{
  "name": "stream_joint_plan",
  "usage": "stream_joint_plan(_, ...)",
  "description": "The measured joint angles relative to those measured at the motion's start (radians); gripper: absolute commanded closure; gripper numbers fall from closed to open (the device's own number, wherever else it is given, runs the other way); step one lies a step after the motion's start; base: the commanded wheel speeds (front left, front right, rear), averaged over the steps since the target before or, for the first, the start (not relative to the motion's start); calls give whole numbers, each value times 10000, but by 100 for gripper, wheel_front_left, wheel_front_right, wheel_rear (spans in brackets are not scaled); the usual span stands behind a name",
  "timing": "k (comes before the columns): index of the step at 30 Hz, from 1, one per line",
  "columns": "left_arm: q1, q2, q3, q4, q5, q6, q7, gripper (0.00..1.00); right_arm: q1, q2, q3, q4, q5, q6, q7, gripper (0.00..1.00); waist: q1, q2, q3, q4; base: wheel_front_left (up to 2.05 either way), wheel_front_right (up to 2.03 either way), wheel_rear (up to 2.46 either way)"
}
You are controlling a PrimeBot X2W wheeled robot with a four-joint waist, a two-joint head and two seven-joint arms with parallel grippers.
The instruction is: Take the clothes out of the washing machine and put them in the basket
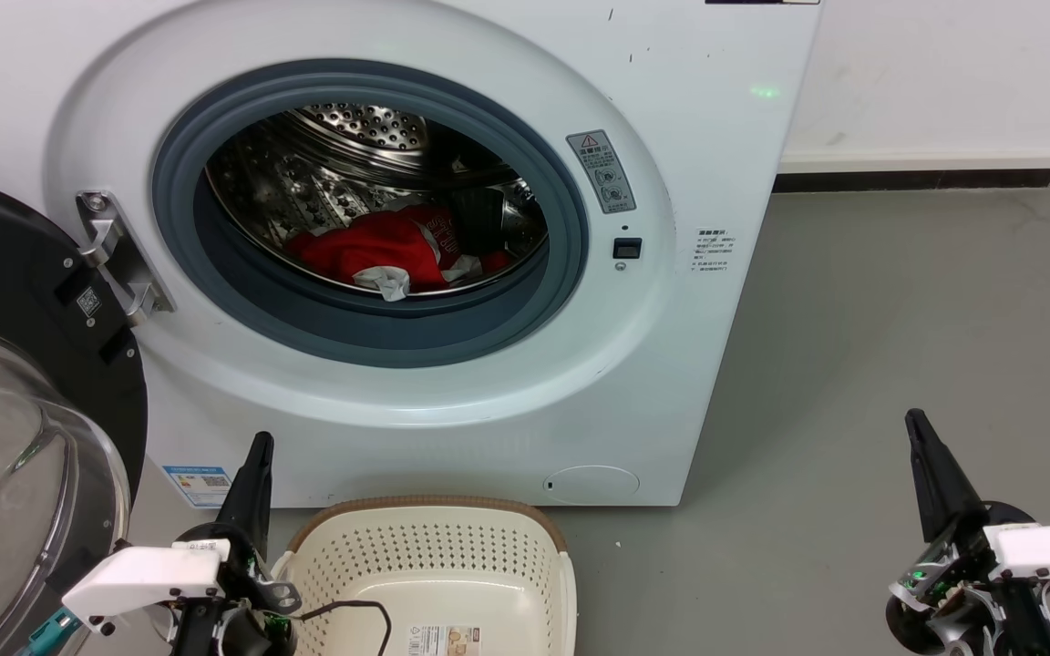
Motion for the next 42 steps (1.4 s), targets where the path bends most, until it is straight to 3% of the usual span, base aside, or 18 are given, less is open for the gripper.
stream_joint_plan(1, 0, 0, 0, 0, 0, 0, 0, 100, 0, 0, 0, 0, 0, 0, 0, 100, 0, 0, 0, 0, 0, 0, 0)
stream_joint_plan(2, 17, -2, -6, 29, 0, 2, -2, 0, 15, 2, 2, 27, 4, 0, 0, 0, 0, 0, 0, 0, 0, 0, 0)
stream_joint_plan(14, 385, -48, -437, 226, 119, 6, -422, 0, 430, 46, 230, 46, -201, -2, -424, 0, 0, 0, 1, -1, 0, 0, 0)
stream_joint_plan(22, 372, -46, -495, -46, 871, 6, -788, 0, 510, 48, 309, -336, -1043, -2, -790, 0, 0, 0, 4, -7, 0, 0, 0)
stream_joint_plan(42, 319, -44, -759, -928, 5173, 215, -1578, 0, 834, 48, 443, -1287, -6370, -2, -1578, 0, 0, 0, 13, -22, 0, 0, 0)
